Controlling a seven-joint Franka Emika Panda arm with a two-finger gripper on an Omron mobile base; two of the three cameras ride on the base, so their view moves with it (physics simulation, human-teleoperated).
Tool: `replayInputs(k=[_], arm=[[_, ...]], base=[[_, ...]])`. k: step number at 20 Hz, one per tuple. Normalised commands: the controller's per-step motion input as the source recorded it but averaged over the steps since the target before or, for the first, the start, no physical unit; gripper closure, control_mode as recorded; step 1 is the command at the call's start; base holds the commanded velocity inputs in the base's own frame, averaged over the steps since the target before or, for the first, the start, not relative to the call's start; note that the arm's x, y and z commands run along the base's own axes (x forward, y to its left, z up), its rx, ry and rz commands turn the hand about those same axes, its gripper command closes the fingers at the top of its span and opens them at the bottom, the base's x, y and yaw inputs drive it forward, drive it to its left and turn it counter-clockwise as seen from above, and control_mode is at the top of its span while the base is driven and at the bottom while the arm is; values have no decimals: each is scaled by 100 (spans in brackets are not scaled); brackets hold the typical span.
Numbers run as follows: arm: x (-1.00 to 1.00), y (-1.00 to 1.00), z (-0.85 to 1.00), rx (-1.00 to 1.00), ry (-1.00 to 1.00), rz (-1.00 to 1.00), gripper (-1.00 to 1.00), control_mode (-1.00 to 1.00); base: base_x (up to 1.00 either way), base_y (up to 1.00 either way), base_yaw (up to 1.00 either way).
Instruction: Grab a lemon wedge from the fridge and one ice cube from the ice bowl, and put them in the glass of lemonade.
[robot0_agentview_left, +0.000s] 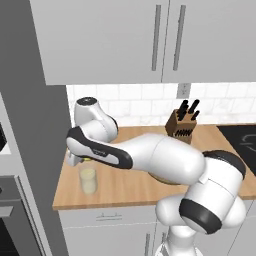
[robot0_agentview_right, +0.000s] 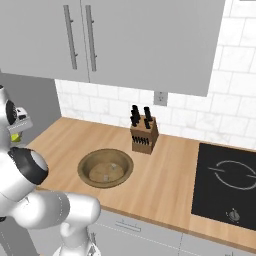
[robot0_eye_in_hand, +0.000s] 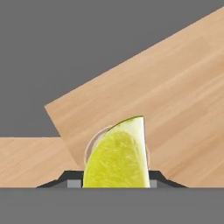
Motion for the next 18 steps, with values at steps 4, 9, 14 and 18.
replayInputs(k=[4,9,14,18], arm=[[1,1,0,0,0,0,100,-100],[19,7,0,0,0,0,100,-100],[1,0,-9,0,0,0,100,-100],[-1,17,-2,0,0,0,100,-100]], base=[[0,0,0],[0,0,0],[0,0,0],[0,0,0]])
